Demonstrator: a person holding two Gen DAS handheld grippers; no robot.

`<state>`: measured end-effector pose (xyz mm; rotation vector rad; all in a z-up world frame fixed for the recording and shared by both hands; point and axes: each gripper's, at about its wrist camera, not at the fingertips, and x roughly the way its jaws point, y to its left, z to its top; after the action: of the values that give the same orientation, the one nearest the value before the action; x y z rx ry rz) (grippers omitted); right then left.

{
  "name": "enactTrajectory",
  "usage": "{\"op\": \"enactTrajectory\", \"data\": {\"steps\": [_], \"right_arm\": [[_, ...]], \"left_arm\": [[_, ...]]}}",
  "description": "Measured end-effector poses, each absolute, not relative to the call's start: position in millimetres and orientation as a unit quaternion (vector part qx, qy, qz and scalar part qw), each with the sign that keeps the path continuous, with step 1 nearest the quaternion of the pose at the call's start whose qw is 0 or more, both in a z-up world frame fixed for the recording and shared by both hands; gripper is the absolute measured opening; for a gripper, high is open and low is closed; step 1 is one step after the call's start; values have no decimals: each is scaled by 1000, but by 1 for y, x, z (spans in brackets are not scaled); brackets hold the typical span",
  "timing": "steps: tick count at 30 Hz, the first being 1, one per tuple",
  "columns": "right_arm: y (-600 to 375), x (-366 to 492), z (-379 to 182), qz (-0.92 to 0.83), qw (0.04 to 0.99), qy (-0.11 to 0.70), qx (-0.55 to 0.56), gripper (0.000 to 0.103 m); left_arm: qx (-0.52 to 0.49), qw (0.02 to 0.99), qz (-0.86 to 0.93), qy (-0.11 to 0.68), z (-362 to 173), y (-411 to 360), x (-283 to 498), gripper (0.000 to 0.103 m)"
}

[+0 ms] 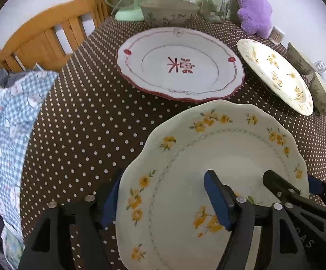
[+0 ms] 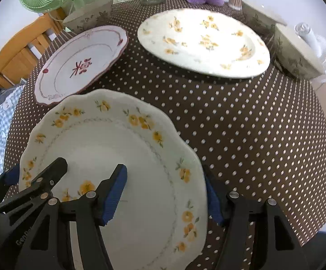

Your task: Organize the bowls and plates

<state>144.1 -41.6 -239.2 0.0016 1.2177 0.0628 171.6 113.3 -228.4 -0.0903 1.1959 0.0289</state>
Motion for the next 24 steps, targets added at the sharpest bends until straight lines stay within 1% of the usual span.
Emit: {"op": "enactTrajectory", "data": {"steps": [3, 5, 9, 15, 19, 24], "right_arm": [[-45, 147, -233, 44, 822, 567, 6, 70], [-48, 146, -228, 57, 825, 562, 11, 72], [-60, 144, -212, 69, 834, 548, 8, 72], [-88, 139, -181, 87, 845, 528, 8, 74], [-105, 139, -160, 95, 852, 515, 5, 77], [-131, 143, -136, 112, 855, 506, 6, 77]], "left_arm": [[-58, 823, 24, 564, -225, 118, 172, 84], [-50, 829, 34, 556, -218, 117, 169, 88], [-41, 837, 37, 544, -201, 113, 165, 93], [-39, 850, 42, 524, -171, 91, 160, 95], [-39, 857, 46, 512, -148, 66, 155, 96], [-31, 865, 52, 498, -127, 35, 149, 96]]}}
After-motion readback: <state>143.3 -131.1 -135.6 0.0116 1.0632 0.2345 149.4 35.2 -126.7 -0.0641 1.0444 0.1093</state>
